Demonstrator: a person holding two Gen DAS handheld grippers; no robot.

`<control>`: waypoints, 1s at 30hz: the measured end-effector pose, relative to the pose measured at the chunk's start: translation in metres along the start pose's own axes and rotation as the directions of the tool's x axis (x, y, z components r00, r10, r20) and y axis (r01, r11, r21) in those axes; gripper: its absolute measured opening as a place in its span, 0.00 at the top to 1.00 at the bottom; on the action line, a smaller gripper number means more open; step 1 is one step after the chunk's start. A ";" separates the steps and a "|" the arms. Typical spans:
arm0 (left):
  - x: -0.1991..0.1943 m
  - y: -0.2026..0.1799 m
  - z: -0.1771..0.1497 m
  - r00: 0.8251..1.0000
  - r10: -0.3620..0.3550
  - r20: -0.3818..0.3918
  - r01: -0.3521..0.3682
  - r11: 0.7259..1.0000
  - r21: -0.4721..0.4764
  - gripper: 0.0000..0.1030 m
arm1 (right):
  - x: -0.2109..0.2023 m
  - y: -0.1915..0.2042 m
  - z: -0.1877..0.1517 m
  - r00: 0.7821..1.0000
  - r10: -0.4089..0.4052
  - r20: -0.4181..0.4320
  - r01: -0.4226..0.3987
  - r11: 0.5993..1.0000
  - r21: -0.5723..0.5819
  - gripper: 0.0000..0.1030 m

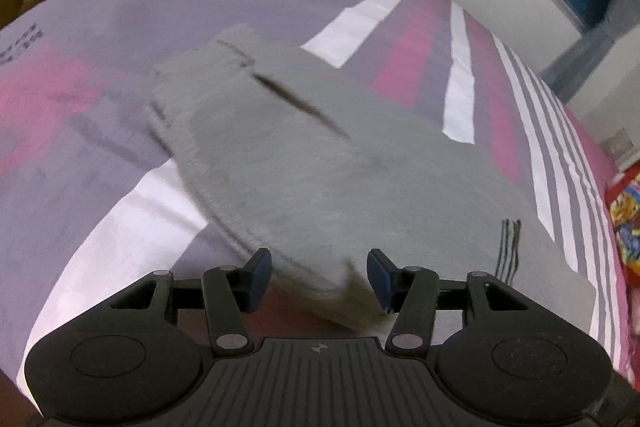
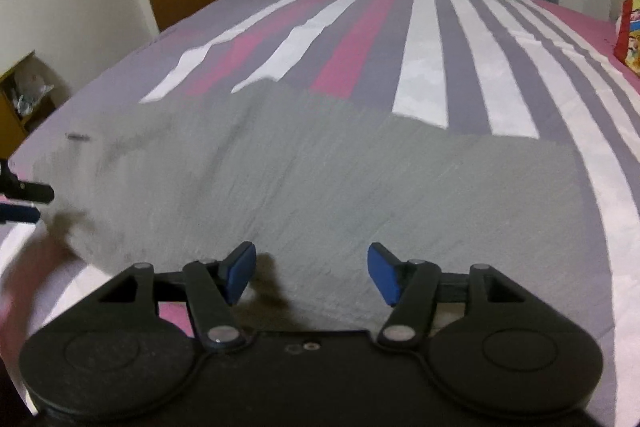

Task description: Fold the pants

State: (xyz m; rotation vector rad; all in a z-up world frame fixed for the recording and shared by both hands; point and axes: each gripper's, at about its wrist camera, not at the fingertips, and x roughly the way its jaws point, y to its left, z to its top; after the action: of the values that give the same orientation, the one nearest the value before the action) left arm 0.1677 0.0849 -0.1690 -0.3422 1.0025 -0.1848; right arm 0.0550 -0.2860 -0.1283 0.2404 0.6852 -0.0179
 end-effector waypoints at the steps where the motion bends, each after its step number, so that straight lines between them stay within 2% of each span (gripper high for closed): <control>1: 0.002 0.003 -0.002 1.000 0.001 -0.003 -0.001 1.000 -0.012 0.48 | 0.002 0.005 -0.003 1.000 -0.014 -0.005 0.014 1.000 -0.026 0.39; 3: 0.006 0.011 -0.006 1.000 -0.006 -0.021 0.005 0.999 -0.048 0.48 | 0.004 0.009 -0.002 1.000 -0.030 -0.004 0.030 0.998 -0.050 0.39; 8: 0.010 0.027 -0.008 1.000 -0.026 -0.013 0.024 0.989 -0.143 0.48 | -0.007 0.006 0.009 0.999 -0.003 0.047 0.003 1.000 -0.002 0.39; 13: 0.022 0.047 0.000 0.997 -0.071 0.012 0.072 0.960 -0.270 0.48 | -0.010 0.004 0.016 0.997 -0.028 0.075 0.028 1.000 -0.005 0.39; 17: 0.039 0.054 0.004 0.996 -0.088 0.012 0.087 0.946 -0.312 0.48 | -0.004 -0.009 0.023 0.994 -0.084 0.065 0.082 0.996 0.024 0.40; 22: 0.058 0.059 0.006 0.994 -0.105 0.020 0.105 0.936 -0.335 0.48 | 0.008 -0.019 0.025 0.994 -0.105 0.041 0.103 0.993 0.054 0.39; 25: 0.058 0.058 0.006 0.993 -0.109 0.034 0.114 0.925 -0.363 0.48 | 0.024 -0.015 0.020 0.996 -0.092 -0.022 0.093 0.995 0.031 0.35; 28: 0.049 0.060 0.002 0.996 -0.078 0.053 0.092 0.935 -0.342 0.48 | 0.026 -0.007 0.014 0.995 -0.101 -0.005 0.101 0.995 -0.009 0.28; 30: 0.047 0.064 0.001 0.995 -0.080 0.057 0.095 0.939 -0.331 0.48 | 0.026 -0.006 0.013 0.995 -0.098 -0.002 0.098 0.995 -0.009 0.27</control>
State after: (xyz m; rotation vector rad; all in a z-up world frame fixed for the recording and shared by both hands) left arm 0.1929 0.1299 -0.2295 -0.6991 0.9766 -0.0865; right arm 0.0827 -0.2936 -0.1364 0.1984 0.6984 -0.1083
